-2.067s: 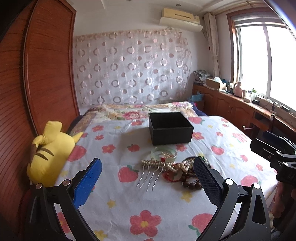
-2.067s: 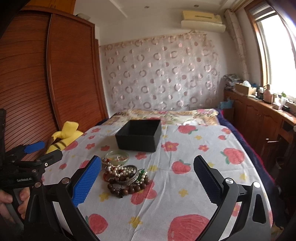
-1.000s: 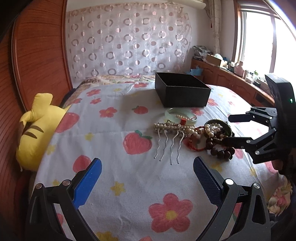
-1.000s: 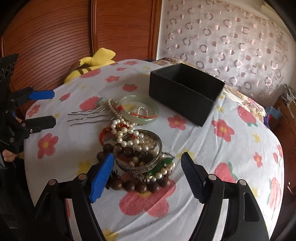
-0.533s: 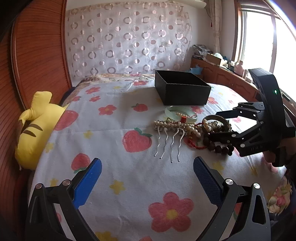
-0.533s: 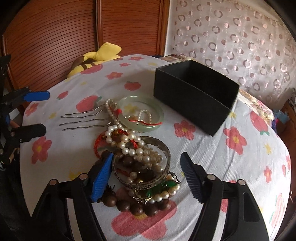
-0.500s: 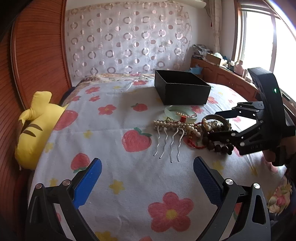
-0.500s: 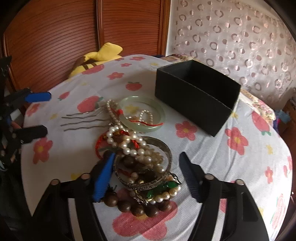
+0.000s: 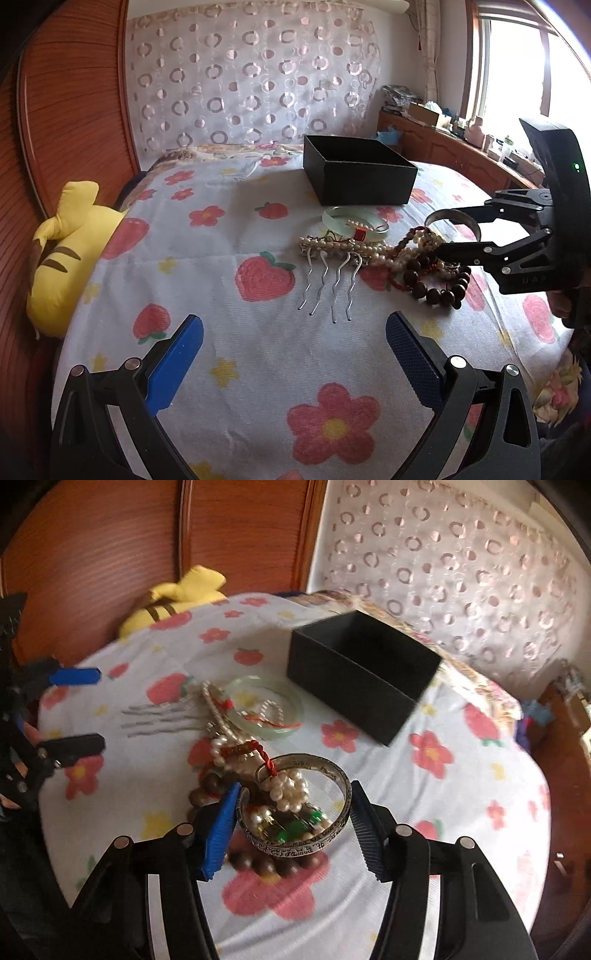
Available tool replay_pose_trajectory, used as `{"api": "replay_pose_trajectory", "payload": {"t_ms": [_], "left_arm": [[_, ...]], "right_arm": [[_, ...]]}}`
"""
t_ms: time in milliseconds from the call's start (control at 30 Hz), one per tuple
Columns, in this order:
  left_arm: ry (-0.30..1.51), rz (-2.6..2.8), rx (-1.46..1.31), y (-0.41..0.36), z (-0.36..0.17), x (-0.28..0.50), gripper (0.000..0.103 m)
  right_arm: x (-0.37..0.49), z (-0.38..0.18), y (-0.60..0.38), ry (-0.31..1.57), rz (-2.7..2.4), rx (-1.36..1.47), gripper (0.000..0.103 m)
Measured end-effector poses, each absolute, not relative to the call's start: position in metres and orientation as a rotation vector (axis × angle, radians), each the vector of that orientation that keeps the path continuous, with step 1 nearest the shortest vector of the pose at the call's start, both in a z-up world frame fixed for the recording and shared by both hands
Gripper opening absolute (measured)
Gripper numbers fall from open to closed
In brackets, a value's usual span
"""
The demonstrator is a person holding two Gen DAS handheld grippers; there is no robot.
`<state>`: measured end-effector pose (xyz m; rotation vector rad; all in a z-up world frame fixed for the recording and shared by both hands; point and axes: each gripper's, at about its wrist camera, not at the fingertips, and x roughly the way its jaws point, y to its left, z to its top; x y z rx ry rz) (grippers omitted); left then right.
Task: Organize jewelry
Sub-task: 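Lift the silver bangle out of the pile with the right tool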
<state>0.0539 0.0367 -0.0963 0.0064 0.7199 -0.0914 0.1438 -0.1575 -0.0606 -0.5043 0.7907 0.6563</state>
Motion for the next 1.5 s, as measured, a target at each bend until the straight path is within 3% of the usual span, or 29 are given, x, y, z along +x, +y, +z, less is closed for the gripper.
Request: {"api": "replay_pose_trajectory", "payload": {"t_ms": [567,833,1433,1500], "left_arm": [[0.732,-0.096,0.002,0.033,-0.098,0.057,0.096],[0.734,-0.098,-0.003,0.035,-0.100,0.057,0.096],[0.868,-0.251,0.065,0.022,-0.102,0.117,0.095],[0.894,-0.270,0.085,0.020,-0.106,0.123,0.088]], "right_arm": [[0.151,-0.068,-0.172,0.688,0.369,-0.653,0.061],[0.186,-0.068,-0.185,0.672,0.343,-0.538,0.061],[0.144,-0.038,-0.194,0.629,0.431,-0.488,0.061],[0.140,-0.040,-0.192,0.629,0.439,-0.483,0.061]]}}
